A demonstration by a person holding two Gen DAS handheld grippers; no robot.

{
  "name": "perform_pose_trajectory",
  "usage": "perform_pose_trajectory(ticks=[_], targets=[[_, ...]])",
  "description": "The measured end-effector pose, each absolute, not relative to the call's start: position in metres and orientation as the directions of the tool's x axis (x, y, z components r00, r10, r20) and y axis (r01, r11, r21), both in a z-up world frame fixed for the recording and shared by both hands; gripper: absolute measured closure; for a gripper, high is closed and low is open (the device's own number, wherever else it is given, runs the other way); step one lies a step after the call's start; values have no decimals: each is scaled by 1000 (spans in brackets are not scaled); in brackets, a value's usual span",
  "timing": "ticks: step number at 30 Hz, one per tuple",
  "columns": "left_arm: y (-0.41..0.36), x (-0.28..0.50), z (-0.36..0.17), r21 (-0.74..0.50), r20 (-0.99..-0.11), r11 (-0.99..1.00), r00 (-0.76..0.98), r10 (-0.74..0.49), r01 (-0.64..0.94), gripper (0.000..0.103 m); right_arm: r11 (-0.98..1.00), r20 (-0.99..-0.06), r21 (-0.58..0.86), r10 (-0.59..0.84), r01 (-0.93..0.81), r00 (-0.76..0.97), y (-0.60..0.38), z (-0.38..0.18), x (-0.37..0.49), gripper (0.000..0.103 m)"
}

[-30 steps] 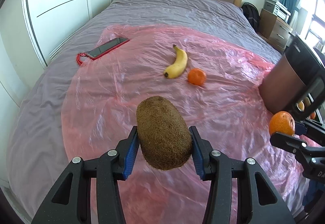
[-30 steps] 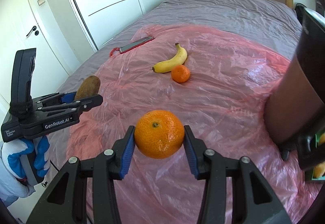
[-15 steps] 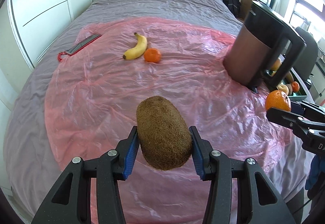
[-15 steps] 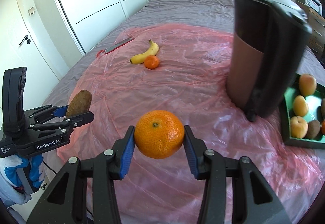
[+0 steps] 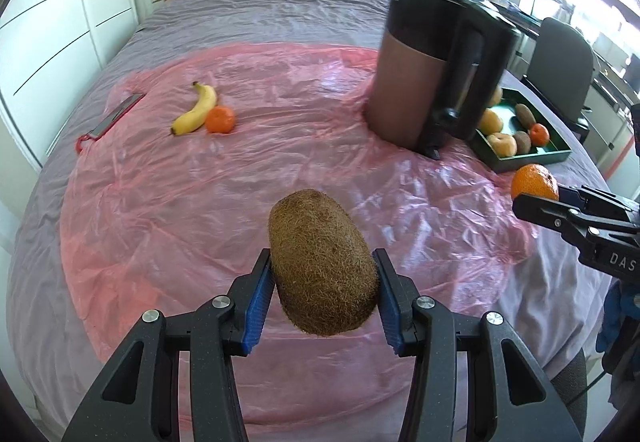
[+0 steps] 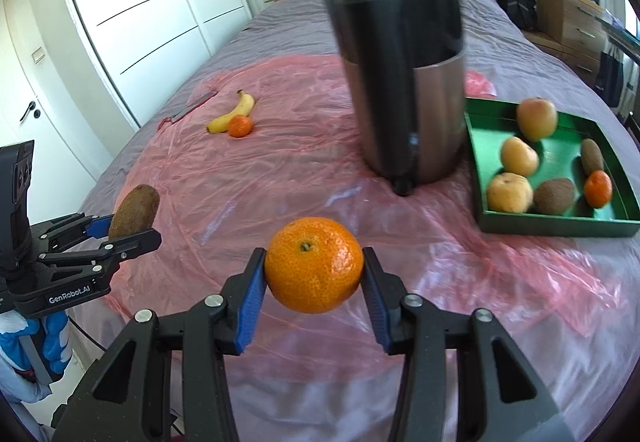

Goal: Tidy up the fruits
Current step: 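Lift and carry the kiwi and mandarin in both tools toward the green tray, then lower and release the kiwi and mandarin into the green tray with both tools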

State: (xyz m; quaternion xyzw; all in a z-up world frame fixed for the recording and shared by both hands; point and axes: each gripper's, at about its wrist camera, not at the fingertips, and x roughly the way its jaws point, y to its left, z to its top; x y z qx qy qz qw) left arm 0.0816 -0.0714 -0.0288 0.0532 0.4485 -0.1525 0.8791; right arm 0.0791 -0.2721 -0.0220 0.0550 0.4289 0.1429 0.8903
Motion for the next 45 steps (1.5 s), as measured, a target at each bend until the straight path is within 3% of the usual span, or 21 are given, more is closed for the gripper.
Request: perform_pose_trajectory(ticks=[16, 27, 37, 45], targets=[[-221, 77, -21, -62, -820, 829, 446, -360, 555, 60, 981, -723, 192, 155, -21, 673, -409, -11, 71, 28], [-348, 144, -7, -77, -788, 750, 422, -449, 656, 60, 986, -705, 115, -5, 122, 709, -514, -9, 116, 28], [-434, 220, -33, -46, -808, 763, 425, -407, 645, 60, 969, -723, 31, -149, 246, 675, -590, -36, 173, 28], [-462, 243, -67, -4, -842, 773, 414, -345, 634, 60, 958, -746, 46, -154, 282, 648, -613, -70, 188, 27]])
